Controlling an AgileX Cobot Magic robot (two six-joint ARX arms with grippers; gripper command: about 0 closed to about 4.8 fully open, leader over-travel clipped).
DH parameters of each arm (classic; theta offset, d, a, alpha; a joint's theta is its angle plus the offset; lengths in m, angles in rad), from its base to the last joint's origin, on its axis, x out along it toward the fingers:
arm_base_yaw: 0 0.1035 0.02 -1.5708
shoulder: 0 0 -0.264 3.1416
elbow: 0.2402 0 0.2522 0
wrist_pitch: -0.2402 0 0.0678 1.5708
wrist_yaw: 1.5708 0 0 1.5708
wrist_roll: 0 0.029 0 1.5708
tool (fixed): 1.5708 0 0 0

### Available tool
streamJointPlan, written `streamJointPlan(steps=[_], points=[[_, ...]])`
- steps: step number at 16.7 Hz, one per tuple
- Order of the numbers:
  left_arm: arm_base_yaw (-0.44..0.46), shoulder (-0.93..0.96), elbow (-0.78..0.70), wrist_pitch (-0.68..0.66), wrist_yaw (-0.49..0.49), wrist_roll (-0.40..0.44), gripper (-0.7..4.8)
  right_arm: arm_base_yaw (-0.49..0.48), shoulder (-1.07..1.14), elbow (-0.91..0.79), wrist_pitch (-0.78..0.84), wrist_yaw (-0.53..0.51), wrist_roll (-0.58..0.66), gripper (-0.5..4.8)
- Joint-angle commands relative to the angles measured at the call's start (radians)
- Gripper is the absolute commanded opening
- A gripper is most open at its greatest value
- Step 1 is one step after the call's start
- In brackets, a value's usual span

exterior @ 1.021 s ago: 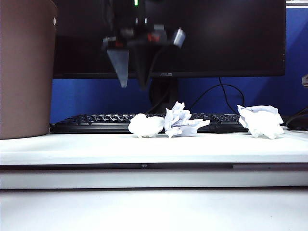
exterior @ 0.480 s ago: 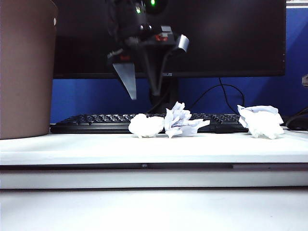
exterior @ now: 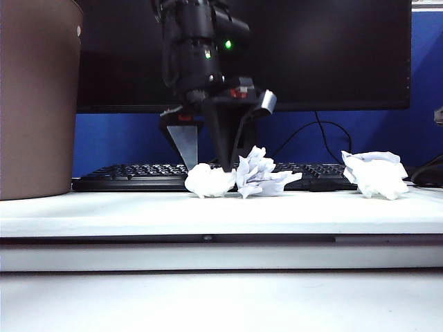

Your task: Pick up all paper balls from the table and place them in the pink trash can.

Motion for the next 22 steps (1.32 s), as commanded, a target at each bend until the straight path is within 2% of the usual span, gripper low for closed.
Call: streamJointPlan(steps=[1, 2, 4, 6, 7, 8, 15, 20, 22], points=[[0.0, 0.014, 0.002, 0.015, 0.006, -0.003, 4.79, 0.0, -0.002, 0.004, 0.017, 0.0, -0.004, 0.23], [0.0, 0.021, 0.002, 0.019, 0.006, -0.004, 4.29, 0.0, -0.002, 0.004, 0.017, 0.0, -0.004, 0.23], [0.0, 0.027, 0.002, 0.021, 0.006, -0.003, 2.68, 0.0, -0.002, 0.004, 0.017, 0.0, -0.003, 0.23], [0.0, 0.031, 0.002, 0.033, 0.007, -0.004, 1.71, 0.0, -0.002, 0.004, 0.017, 0.0, -0.004, 0.23], [0.0, 0.031, 0.002, 0.034, 0.006, -0.003, 0.98, 0.0, -0.002, 0.004, 0.017, 0.0, -0.004, 0.23], [0.0, 0.031, 0.002, 0.034, 0.006, -0.003, -0.11, 0.0, -0.002, 0.004, 0.017, 0.0, -0.004, 0.23], [0.0, -0.007, 0.002, -0.008, -0.009, -0.021, -0.05, 0.0, -0.002, 0.004, 0.017, 0.0, -0.004, 0.23], [0.0, -0.184, 0.003, -0.008, -0.142, -0.017, -0.05, 0.0, -0.002, 0.004, 0.017, 0.0, -0.003, 0.23], [0.001, -0.296, 0.003, -0.008, -0.256, -0.018, -0.05, 0.0, -0.002, 0.004, 0.017, 0.0, -0.003, 0.23]])
